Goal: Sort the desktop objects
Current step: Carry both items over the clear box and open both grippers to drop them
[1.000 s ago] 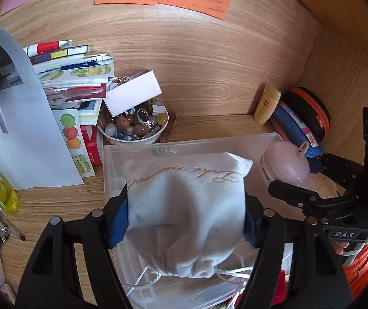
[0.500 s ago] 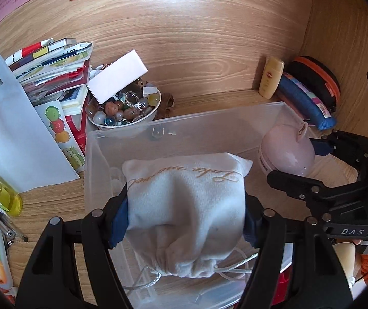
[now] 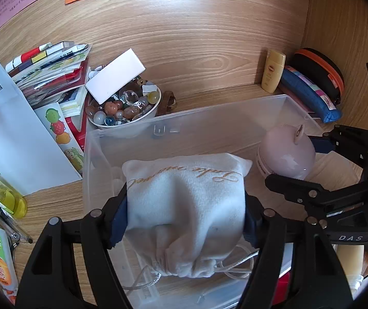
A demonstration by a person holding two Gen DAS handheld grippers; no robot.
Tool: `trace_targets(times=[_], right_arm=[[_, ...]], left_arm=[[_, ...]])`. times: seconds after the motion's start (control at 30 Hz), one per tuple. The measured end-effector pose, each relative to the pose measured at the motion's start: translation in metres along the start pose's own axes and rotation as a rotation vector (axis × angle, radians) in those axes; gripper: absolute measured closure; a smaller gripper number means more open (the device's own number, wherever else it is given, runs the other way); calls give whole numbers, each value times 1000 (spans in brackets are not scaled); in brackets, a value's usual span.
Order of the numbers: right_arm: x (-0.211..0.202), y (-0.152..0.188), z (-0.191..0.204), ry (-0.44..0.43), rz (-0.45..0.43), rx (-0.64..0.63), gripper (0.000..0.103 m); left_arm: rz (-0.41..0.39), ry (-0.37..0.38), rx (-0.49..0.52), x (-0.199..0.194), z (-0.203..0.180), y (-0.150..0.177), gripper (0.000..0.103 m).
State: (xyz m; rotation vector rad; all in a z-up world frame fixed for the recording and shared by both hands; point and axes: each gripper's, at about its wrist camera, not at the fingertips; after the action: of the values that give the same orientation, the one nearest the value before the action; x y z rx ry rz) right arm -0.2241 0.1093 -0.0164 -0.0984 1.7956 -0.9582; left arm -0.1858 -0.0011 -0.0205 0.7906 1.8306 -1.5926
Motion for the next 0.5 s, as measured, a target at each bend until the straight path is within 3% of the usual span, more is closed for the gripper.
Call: trace_targets(times=[0.5], right_arm=[[-2,-1,3,1,-5,-23,38]], left_arm=[[-12,9,4,-3,-2,1,28]])
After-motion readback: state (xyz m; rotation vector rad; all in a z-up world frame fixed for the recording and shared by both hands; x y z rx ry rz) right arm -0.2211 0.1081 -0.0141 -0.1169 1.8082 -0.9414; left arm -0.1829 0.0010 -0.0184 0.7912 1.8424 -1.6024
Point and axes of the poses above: each gripper's, at about its wrist camera, not at the fingertips, and x roughly the way its jaws point, z to its left, y to its underside, and after that the axes turned 10 degrees about -x, right-handed
